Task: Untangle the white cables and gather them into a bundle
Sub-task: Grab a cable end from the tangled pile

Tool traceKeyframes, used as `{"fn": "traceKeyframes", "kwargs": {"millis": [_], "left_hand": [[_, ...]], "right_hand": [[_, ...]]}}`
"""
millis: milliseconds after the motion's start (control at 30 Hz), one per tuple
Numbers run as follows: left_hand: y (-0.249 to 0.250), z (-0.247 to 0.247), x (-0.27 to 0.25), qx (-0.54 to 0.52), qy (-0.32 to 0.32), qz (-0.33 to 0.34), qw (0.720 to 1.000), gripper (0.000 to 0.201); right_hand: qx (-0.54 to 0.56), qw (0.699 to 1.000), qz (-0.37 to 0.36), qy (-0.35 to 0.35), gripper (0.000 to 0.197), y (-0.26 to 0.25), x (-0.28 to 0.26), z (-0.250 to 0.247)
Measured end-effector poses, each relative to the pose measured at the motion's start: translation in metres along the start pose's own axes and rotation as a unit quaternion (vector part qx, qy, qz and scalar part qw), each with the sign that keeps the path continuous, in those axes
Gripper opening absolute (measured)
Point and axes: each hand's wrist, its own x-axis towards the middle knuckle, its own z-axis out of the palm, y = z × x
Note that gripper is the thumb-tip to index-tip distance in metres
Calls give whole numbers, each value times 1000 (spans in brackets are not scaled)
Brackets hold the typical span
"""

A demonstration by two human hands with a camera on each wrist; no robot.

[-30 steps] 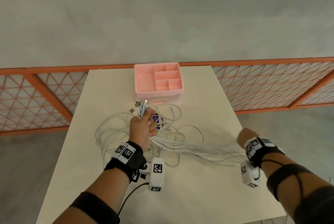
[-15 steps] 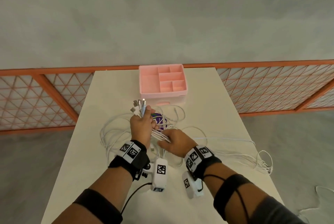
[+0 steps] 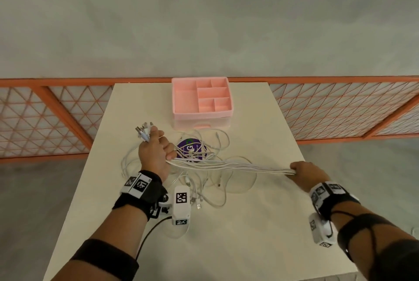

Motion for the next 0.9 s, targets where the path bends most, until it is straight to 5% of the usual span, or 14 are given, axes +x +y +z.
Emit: {"fn": "traceKeyframes", "kwargs": {"millis": [133, 300, 500, 567, 700, 900], "left_hand": [[7, -12, -5, 18, -53, -40, 998, 39], [-12, -34, -16, 165, -55, -100, 980, 37], [-35, -64, -22, 272, -44, -110, 955, 39], [-39, -68, -21, 268, -26, -109, 957, 39], [-41, -67, -20, 278, -19, -103, 955, 36], [-32, -54, -24, 290, -26, -101, 951, 36]], "right_hand": [[-16, 999, 47, 9, 26, 24, 0, 12], [-62, 986, 44, -146, 40, 12, -6, 63], [-87, 951, -10, -295, 62, -31, -3, 25], [-49, 960, -51, -272, 66, -56, 2, 4], [118, 960, -143, -209, 13, -126, 1, -20], [143, 957, -231, -103, 51, -204, -6, -6]]}}
